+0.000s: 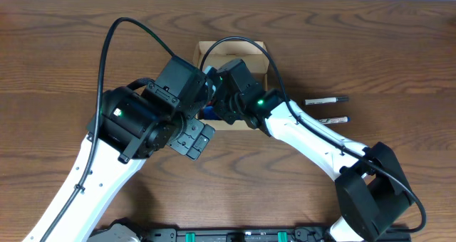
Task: Pack container
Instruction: 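Lower the correction tape into the box with the right gripper and release, then move the right gripper toward the two whiteboard markers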
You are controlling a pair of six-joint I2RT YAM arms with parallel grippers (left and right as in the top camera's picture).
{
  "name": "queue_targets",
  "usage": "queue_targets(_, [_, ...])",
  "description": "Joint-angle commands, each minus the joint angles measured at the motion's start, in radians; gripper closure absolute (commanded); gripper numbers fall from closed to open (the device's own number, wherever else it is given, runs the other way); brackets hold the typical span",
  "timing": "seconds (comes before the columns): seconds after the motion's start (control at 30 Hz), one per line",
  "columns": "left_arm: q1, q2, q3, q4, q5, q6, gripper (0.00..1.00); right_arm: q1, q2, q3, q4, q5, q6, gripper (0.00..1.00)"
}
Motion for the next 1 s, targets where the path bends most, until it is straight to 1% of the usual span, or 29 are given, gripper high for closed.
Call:
queue_targets(0.0, [0.001, -0.006, 0.006, -0.004, 0.000, -0.011, 0.05, 0.010, 0.005, 0.020, 0.000, -0.034, -0.060, 0.83])
queue_targets(0.27, [0.001, -0.006, 0.006, -0.004, 0.000, -0.011, 0.05, 0.010, 0.010, 0.020, -0.032, -0.075, -0.070, 0.80])
queue_targets(0.33, [0.001, -0.006, 0.006, -0.004, 0.000, -0.011, 0.05, 0.010, 0.010, 0.020, -0.032, -0.075, -0.077, 0.76])
queue_targets(0.4, [0.001, -0.006, 0.006, -0.004, 0.000, -0.011, 0.05, 0.010, 0.010, 0.020, -0.032, -0.075, -0.079, 0.69])
queue_targets(0.43, [0.001, -0.006, 0.006, -0.004, 0.000, -0.011, 0.05, 0.010, 0.010, 0.020, -0.032, -0.075, -0.078, 0.63])
queue_targets(0.47, [0.001, -0.006, 0.006, -0.004, 0.000, -0.011, 0.05, 0.010, 0.010, 0.020, -0.032, -0.075, -0.077, 0.53])
queue_targets(0.5, [0.001, -0.006, 0.006, -0.004, 0.000, -0.011, 0.05, 0.010, 0.009, 0.020, -0.032, -0.075, -0.076, 0.50])
queue_targets(0.53, [0.001, -0.006, 0.006, -0.004, 0.000, -0.011, 0.05, 0.010, 0.003, 0.021, -0.032, -0.075, -0.058, 0.43])
queue_targets(0.57, [0.001, -0.006, 0.006, -0.004, 0.000, -0.011, 0.05, 0.010, -0.002, 0.023, -0.032, -0.075, -0.040, 0.39])
queue_targets(0.63, [0.001, -0.006, 0.006, -0.004, 0.000, -0.011, 0.05, 0.010, -0.032, 0.030, -0.039, -0.075, -0.006, 0.34])
queue_targets(0.67, [0.001, -0.006, 0.006, -0.004, 0.000, -0.011, 0.05, 0.010, -0.056, 0.033, -0.045, -0.074, -0.004, 0.31])
queue_targets(0.7, [0.001, -0.006, 0.006, -0.004, 0.000, -0.011, 0.05, 0.010, -0.082, 0.033, -0.048, -0.074, -0.005, 0.26])
queue_targets(0.73, [0.001, -0.006, 0.006, -0.004, 0.000, -0.011, 0.05, 0.009, -0.108, 0.033, -0.051, -0.072, -0.005, 0.23])
queue_targets(0.83, [0.001, -0.006, 0.006, -0.004, 0.000, -0.011, 0.05, 0.005, -0.202, 0.033, -0.087, -0.013, 0.007, 0.23])
queue_targets(0.97, [0.001, -0.006, 0.006, -0.004, 0.000, -0.011, 0.05, -0.024, -0.333, 0.033, -0.176, 0.140, 0.106, 0.25])
